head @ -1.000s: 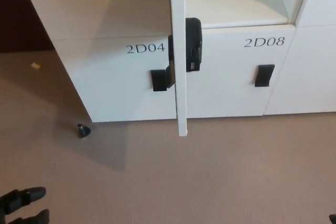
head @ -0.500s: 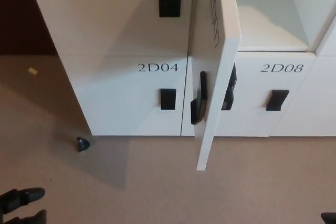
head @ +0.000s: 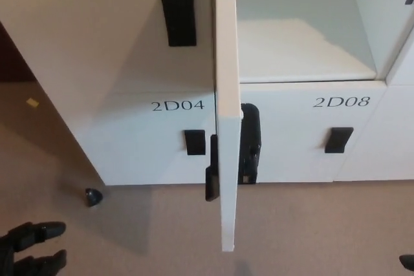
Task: The robot walks towards an open cabinet and lifts its left hand to push the door towards the right to close it.
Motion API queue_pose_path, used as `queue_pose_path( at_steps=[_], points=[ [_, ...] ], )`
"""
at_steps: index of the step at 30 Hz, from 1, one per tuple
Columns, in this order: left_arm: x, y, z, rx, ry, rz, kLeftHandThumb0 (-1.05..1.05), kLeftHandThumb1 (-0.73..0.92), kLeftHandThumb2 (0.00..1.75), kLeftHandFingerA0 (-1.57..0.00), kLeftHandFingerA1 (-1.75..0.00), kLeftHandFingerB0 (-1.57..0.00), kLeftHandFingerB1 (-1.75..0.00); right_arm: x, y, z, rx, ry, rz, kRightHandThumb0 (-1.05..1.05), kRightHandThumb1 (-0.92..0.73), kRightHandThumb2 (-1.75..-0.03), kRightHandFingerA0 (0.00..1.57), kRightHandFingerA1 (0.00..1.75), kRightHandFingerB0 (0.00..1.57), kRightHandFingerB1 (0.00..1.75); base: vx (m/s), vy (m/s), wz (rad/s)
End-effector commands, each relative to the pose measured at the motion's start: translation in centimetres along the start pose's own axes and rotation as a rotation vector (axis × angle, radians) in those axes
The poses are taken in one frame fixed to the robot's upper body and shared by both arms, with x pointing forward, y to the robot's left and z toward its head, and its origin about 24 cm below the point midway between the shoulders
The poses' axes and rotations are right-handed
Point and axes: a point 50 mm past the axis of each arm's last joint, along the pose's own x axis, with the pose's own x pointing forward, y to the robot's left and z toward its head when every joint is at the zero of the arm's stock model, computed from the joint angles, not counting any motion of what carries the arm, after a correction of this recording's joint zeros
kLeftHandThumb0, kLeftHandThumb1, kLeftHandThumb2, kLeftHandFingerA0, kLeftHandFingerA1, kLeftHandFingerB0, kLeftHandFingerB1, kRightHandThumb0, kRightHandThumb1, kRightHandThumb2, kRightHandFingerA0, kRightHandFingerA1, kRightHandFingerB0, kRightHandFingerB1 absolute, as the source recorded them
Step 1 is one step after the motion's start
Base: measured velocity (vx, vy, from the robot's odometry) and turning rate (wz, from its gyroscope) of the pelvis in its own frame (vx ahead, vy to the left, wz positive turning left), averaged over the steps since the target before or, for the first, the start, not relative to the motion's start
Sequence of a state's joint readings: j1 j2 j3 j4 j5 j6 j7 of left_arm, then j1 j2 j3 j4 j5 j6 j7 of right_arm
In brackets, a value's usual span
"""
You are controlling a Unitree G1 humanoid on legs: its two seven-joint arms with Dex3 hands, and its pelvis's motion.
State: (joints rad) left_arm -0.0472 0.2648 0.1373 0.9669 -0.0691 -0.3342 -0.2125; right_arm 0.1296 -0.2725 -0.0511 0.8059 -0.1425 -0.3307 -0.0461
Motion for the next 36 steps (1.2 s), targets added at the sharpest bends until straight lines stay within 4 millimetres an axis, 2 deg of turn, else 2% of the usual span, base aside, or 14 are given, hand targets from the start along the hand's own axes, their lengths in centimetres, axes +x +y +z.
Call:
queue_pose_path(
  at_steps=[1, 11, 36],
  points=[
    [0.0, 0.6, 0.5, 0.038, -0.016, 0.01, -0.37, 0.48, 0.81, -0.65, -0.61, -0.56, -0.58, 0.0, -0.3, -0.1, -0.005, 0.009, -0.008, -0.35, -0.69, -0.6, 0.66, 0.45, 0.56, 0.41, 0.08, 0.107, -0.15],
    [0.5, 0.5, 1.3, 0.069, -0.03, -0.01, -0.37, 0.48, 0.83, -0.66, -0.62, -0.57, -0.59, 0.5, -0.5, 0.4, 0.008, 0.009, -0.014, -0.36, -0.69, -0.61, 0.65, 0.46, 0.56, 0.41, 0.03, 0.156, 0.0],
    [0.9, 0.5, 2.2, 0.127, -0.056, -0.035, -0.39, 0.49, 0.84, -0.69, -0.63, -0.56, -0.58, 1.0, -0.5, 1.4, -0.017, -0.011, -0.004, -0.37, -0.69, -0.62, 0.67, 0.46, 0.56, 0.42, -0.01, -0.004, 0.0]
  ],
)
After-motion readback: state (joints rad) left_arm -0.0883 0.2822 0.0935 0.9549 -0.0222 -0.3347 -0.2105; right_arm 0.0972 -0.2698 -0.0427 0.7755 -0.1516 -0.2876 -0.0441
